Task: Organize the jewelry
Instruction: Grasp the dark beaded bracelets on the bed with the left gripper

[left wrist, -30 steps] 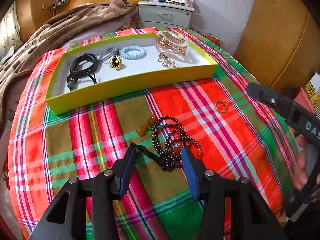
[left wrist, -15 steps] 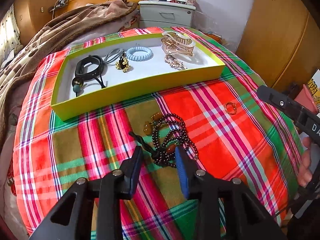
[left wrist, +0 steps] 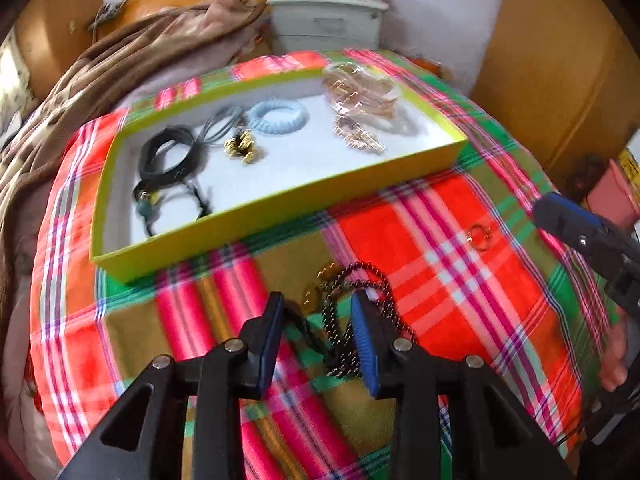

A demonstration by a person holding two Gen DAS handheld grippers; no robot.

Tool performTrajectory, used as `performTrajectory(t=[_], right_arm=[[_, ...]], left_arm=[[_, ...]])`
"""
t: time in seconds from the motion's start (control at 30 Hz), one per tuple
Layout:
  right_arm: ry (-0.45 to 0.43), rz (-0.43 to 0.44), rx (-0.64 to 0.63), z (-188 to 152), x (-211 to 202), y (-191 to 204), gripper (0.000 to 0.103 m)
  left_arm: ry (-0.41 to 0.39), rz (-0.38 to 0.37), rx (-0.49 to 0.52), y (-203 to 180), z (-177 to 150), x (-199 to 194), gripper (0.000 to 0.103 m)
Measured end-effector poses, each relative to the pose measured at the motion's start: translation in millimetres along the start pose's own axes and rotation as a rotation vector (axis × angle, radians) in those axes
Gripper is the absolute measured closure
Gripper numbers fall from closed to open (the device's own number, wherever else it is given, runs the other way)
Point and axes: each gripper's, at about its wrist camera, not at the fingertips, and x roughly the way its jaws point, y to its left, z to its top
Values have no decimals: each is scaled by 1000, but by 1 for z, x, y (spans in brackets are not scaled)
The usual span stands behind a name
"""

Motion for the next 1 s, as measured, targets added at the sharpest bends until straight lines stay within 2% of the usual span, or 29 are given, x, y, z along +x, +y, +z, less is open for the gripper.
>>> performTrajectory(t=[0.17,0.27,0.33,0.43,0.53,0.57,0.63,0.8,1.0], right_arm=[[9,-10,9,1,6,-3,56],[17,-17,15,2,9,-6,56],[20,-18,21,2,11,-7,56],[29,-23,18,2,14,-7,56],[40,-30,21,2,17,-9,56],[46,-34,23,1,18,-9,56],[50,-41,24,1,18,-10,56],[58,-55,26,1,18,-11,56],[67,-64,13,1,19,-10,56]], left_arm=[[6,40,33,1,11,9,58],[-12,64,101,-6,14,12,56],[-14,60,109,-6,17,14,56],[-13,20,85,0,19,15,63],[-32,-4,108,-5,17,14,87],[-38,-5,120,-8,17,14,91],[-46,-7,111,-9,14,10,91],[-49,-87,36,3,11,6,92],[-114,-152,-42,17,9,-14,92]])
